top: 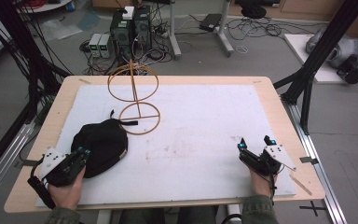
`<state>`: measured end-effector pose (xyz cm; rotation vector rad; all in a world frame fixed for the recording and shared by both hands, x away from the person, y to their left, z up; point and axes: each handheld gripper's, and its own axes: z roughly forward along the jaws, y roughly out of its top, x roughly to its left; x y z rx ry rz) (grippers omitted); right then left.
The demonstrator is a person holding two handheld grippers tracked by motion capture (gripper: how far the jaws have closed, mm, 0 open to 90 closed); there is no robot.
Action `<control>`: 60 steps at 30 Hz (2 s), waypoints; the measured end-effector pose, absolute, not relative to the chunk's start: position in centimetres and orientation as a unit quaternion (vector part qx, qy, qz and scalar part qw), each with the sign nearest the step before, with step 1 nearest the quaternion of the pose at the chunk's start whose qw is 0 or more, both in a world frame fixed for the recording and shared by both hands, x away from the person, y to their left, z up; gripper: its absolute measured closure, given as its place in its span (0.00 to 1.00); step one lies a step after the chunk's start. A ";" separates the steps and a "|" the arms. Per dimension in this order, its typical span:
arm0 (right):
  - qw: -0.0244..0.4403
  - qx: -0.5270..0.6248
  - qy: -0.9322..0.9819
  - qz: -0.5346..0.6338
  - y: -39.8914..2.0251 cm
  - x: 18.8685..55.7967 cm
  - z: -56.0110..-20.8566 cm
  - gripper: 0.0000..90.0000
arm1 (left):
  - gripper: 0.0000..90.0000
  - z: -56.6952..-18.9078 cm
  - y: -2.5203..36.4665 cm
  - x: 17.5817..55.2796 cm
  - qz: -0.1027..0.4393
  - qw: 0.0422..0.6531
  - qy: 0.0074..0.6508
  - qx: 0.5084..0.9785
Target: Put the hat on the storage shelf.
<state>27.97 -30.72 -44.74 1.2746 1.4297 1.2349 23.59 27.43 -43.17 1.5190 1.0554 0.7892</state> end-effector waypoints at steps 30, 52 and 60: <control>0.416 0.504 0.571 0.496 -30.5 27.8 -44.8 0.11 | 0.97 -37.6 25.8 23.8 0.373 0.588 0.381 0.608; 0.415 0.499 0.579 0.493 -30.0 27.9 -44.9 0.11 | 0.97 -28.2 23.8 24.9 0.431 0.607 0.311 0.591; 0.422 0.497 0.576 0.494 -29.9 27.9 -44.9 0.11 | 0.97 -27.1 23.4 25.5 0.438 0.612 0.307 0.582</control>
